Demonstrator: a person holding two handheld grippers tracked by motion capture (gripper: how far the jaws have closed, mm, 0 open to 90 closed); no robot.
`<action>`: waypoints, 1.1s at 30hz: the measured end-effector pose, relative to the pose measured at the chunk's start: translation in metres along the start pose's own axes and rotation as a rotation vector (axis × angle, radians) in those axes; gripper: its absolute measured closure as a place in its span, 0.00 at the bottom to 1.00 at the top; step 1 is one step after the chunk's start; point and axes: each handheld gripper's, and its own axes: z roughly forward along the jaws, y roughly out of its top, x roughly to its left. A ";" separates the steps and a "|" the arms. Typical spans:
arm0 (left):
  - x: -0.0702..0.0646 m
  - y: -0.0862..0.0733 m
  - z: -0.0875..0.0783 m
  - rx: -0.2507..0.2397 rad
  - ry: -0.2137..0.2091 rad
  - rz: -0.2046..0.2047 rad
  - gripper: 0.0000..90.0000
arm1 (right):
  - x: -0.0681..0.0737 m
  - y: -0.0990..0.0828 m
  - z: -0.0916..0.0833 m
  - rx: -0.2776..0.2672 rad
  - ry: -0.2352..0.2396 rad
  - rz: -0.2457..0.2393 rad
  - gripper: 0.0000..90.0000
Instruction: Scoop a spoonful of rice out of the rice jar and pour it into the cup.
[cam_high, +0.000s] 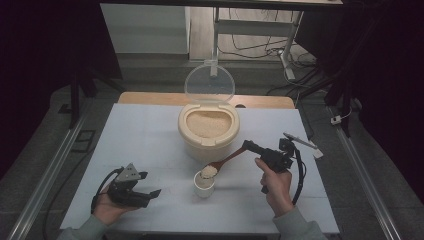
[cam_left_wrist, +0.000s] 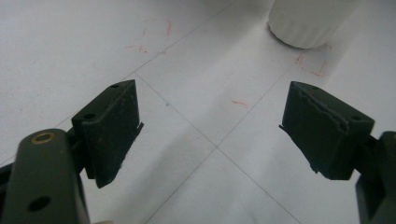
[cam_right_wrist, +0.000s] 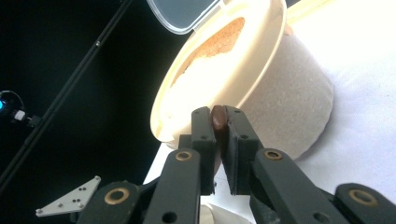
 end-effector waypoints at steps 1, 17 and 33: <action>0.000 0.000 0.000 0.001 0.000 0.001 0.21 | 0.000 0.000 0.001 0.002 -0.004 -0.006 0.93; 0.000 0.000 0.000 0.005 0.000 0.005 0.21 | 0.017 0.000 0.004 0.010 -0.043 -0.157 0.93; 0.000 0.000 0.001 0.007 0.000 0.007 0.21 | 0.037 -0.001 -0.003 -0.021 -0.031 -0.341 0.93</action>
